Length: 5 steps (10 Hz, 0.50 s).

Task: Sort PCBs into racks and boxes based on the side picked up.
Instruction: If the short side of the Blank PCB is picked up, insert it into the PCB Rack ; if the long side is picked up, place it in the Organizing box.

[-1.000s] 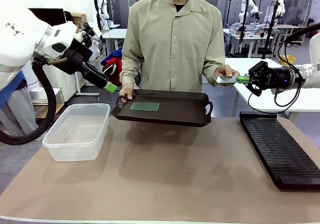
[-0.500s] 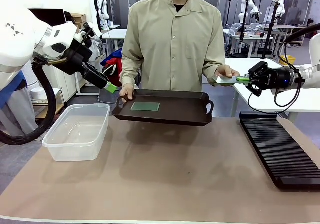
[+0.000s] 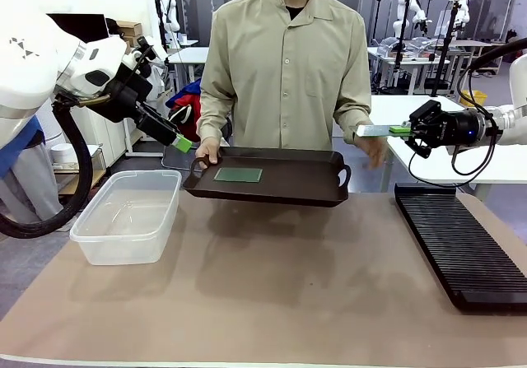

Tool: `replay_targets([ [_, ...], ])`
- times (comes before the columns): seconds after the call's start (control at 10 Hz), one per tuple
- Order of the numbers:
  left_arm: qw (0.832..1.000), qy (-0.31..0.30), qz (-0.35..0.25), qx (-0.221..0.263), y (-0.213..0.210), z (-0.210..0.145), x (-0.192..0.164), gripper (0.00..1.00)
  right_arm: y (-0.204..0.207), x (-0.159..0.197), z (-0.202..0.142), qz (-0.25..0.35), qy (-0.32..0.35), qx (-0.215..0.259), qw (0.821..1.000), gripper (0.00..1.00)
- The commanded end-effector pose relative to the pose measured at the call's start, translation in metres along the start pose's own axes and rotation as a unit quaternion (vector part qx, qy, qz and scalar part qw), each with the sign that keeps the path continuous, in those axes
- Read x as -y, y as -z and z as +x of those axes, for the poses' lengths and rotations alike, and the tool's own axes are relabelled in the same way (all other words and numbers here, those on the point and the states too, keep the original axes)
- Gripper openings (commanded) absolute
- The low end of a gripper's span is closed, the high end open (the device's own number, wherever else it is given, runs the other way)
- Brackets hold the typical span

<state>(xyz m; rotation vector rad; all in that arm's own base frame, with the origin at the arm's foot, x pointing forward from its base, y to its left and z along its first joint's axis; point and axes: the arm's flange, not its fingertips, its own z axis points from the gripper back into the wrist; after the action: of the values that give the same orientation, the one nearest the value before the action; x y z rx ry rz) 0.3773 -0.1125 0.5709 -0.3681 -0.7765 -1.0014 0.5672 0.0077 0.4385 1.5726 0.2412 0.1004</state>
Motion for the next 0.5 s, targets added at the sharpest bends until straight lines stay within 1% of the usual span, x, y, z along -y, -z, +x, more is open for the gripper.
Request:
replay_targets([
  [0.0,1.000,0.002,-0.002,-0.002,0.0006,-0.0012,-0.0001,1.00,0.0002,-0.0007,-0.0005,0.002,-0.004,-0.002,1.000,0.00],
  [0.4,1.000,0.002,-0.002,-0.002,0.0006,-0.0012,-0.0001,1.00,0.0002,-0.0007,-0.0005,0.002,-0.004,-0.002,1.000,0.00],
])
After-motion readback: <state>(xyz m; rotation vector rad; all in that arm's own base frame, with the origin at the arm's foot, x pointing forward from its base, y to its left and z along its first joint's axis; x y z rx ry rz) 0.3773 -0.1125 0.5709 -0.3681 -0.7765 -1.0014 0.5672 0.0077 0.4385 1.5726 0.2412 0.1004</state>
